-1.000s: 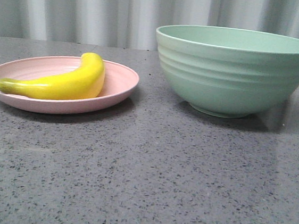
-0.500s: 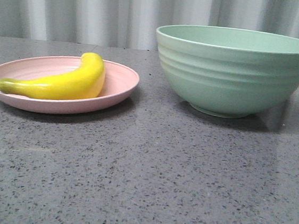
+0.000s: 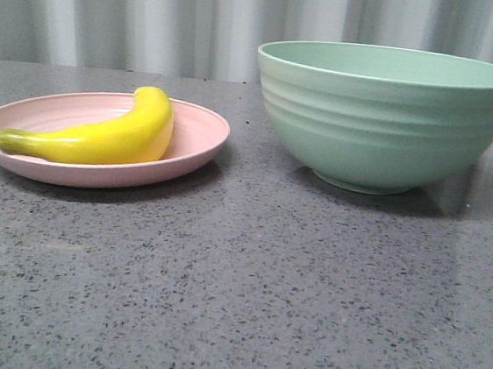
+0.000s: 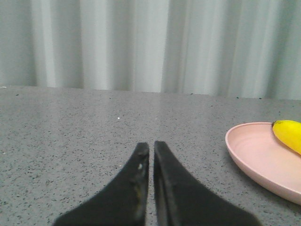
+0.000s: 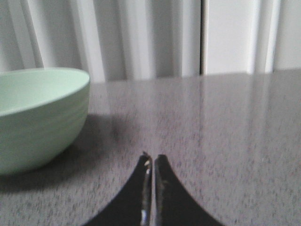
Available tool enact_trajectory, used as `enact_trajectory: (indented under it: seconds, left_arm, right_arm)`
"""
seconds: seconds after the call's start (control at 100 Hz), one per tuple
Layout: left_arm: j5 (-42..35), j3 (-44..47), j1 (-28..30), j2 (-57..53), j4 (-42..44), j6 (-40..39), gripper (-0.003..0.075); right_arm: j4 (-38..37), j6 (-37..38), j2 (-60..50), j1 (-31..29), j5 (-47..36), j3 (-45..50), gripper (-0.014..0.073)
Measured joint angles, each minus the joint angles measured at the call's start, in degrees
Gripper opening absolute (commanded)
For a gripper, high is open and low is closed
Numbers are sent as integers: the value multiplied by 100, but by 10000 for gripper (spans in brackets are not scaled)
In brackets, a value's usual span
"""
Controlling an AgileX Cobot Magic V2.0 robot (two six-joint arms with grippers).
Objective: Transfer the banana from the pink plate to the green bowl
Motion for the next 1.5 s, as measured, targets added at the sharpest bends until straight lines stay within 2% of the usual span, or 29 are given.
enact_trajectory:
  seconds: [0.19, 0.36, 0.54, 0.65, 0.72, 0.77, 0.84, 0.89, 1.05, 1.21, 1.5]
  left_arm:
    - [665, -540, 0, 0, -35, 0, -19]
    - [1013, -1255, 0, 461, -35, 0, -19]
    - [903, -1721, 0, 1247, -35, 0, -18]
    - [621, -1752, 0, 1578, -39, 0, 4]
    - [549, -1752, 0, 1747, -39, 0, 107]
    - [539, -1752, 0, 1837, -48, 0, 246]
    - [526, -1752, 0, 1944, -48, 0, 402]
    - [469, -1752, 0, 2006, -52, 0, 451]
    - [377, -1828, 0, 2200, -61, 0, 398]
    - [709, -2294, -239, 2693, -61, 0, 379]
    - [1250, -3349, -1551, 4228, -39, 11, 379]
  right_arm:
    - [42, 0, 125, 98, 1055, -842, -79]
    - [68, 0, 687, 121, 1615, -1605, -79]
    - [141, 0, 1459, 121, 2480, -2259, -79]
    - [255, 0, 1688, 121, 2604, -2413, -79]
    - [285, 0, 1714, 121, 2657, -2413, -79]
    - [285, 0, 1714, 121, 2696, -2413, -79]
    - [293, 0, 1718, 121, 2725, -2413, -79]
    - [297, 0, 1718, 121, 2739, -2413, -79]
    - [306, 0, 1718, 121, 2739, -2413, -79]
    - [306, 0, 1718, 121, 2752, -2413, -79]
    - [306, 0, 1718, 121, 2756, -2413, -79]
